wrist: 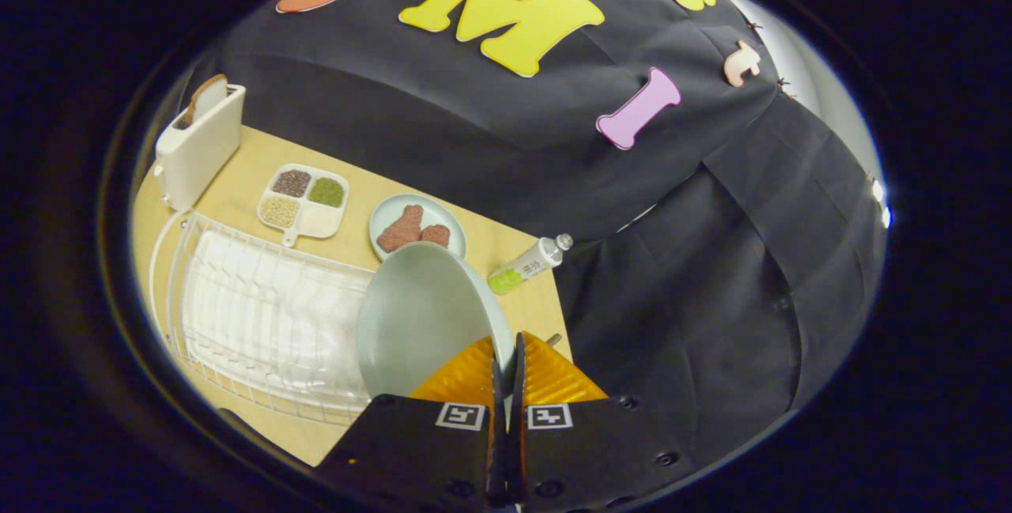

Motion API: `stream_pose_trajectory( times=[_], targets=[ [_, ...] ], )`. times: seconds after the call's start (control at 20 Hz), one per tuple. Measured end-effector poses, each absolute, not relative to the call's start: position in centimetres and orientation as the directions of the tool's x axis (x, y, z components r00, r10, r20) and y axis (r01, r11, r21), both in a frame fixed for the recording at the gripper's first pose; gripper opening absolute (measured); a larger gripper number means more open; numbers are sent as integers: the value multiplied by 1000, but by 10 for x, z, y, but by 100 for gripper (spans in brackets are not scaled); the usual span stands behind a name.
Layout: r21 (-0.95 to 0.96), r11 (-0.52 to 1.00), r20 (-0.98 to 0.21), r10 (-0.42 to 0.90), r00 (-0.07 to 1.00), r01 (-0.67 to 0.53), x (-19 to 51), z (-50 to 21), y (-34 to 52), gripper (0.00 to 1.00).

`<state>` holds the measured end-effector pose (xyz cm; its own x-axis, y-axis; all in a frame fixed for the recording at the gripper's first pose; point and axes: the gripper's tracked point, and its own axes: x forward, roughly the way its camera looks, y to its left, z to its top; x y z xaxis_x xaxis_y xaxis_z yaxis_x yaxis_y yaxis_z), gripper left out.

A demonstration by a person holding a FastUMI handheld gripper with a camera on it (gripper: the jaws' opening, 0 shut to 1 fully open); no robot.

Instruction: Take the plate from the dish rack, then take the spoon from the basket and place it into the plate.

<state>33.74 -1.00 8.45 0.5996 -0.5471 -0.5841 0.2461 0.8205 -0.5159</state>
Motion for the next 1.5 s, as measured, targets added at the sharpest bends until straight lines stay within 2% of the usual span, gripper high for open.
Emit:
stream_pose_trajectory(
  times=[0.15,0.3,0.75,1.3,1.5],
  targets=[
    [-408,893,-639,-427,640,189,307,77,0,6],
    [-253,962,-717,-254,649,98,269,52,18,6],
    [143,990,-806,113,581,6,174,-59,26,6],
    [235,971,-831,183,525,33,153,-155,-13,6],
    [349,934,-833,269,483,82,154,-182,-18,7]
  ],
)
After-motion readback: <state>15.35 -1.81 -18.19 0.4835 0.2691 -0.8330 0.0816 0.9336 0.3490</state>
